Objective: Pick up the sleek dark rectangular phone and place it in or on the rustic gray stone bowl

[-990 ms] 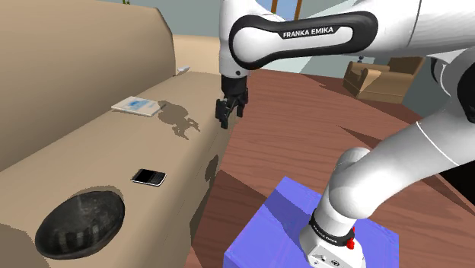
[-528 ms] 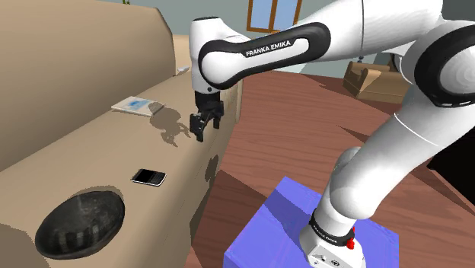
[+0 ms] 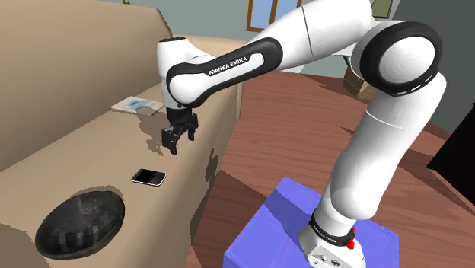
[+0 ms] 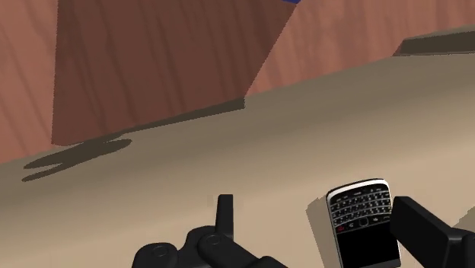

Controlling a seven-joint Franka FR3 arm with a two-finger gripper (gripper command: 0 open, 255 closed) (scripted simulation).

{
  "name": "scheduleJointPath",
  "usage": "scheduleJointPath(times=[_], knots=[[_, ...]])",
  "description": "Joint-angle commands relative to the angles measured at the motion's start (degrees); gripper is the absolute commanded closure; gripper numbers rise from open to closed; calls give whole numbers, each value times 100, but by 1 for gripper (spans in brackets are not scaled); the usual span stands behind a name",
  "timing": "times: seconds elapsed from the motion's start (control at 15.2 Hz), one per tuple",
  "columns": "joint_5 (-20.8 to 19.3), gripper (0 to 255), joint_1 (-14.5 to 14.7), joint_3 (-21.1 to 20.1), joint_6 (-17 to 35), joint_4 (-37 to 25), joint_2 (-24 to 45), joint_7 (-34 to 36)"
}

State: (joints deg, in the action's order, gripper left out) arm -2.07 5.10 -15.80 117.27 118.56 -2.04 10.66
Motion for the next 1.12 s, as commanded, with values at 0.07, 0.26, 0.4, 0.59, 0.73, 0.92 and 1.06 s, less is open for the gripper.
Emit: scheduleJointPath(times=[0.07, 0.26, 0.4, 0.59, 0.73, 0.92, 1.06], knots=[[-165, 0, 123, -127, 194, -428, 632, 206], [-355, 0, 257, -194, 309, -923, 1260, 358], [-485, 0, 364, -222, 353, -1291, 1684, 450], [-674, 0, 555, -235, 369, -1905, 2329, 563], [-741, 0, 639, -231, 359, -2163, 2581, 596], [-784, 0, 651, -208, 544, -2076, 2685, 623], [-815, 0, 659, -192, 665, -2026, 2759, 643]])
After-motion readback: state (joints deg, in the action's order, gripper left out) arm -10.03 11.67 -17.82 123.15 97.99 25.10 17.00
